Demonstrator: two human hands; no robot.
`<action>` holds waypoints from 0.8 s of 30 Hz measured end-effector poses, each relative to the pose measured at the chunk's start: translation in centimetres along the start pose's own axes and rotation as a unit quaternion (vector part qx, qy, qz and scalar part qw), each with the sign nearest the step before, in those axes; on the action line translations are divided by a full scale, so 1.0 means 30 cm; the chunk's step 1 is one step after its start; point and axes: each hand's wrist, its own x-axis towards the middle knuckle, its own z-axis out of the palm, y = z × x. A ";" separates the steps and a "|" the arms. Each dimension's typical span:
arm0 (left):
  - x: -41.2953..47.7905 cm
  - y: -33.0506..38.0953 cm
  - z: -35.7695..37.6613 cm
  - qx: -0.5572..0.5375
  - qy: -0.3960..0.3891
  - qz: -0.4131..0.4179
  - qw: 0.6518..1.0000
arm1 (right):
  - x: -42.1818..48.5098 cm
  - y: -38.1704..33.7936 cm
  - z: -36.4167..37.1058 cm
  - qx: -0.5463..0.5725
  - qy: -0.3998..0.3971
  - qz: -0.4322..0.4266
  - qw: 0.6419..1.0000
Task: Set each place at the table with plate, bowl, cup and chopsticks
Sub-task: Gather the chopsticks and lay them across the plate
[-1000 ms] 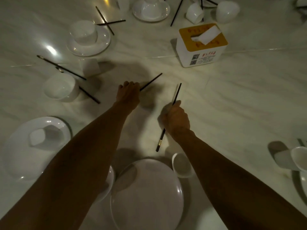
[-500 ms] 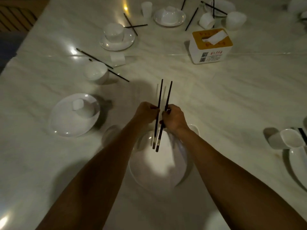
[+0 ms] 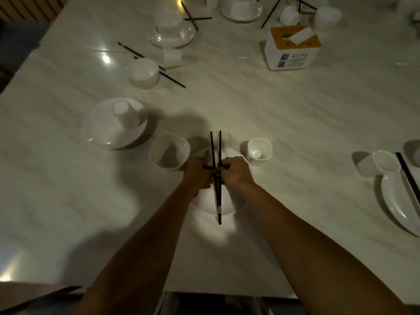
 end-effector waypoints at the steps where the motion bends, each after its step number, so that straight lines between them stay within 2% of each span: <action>1: -0.004 -0.011 0.003 0.010 0.002 -0.002 1.000 | -0.014 0.004 -0.002 -0.002 0.001 -0.004 1.000; 6: -0.014 -0.037 0.017 0.037 0.030 0.024 0.999 | -0.044 0.034 -0.009 -0.019 0.010 -0.034 0.999; 11: -0.020 -0.055 0.031 0.019 0.042 0.015 0.999 | -0.060 0.055 0.003 -0.014 0.026 -0.039 0.999; 19: -0.024 -0.058 0.020 -0.003 0.035 -0.001 0.999 | -0.060 0.063 0.029 0.013 0.014 -0.030 0.999; 24: -0.025 -0.059 0.020 0.025 0.029 0.001 0.999 | -0.065 0.059 0.020 0.008 0.019 -0.046 0.999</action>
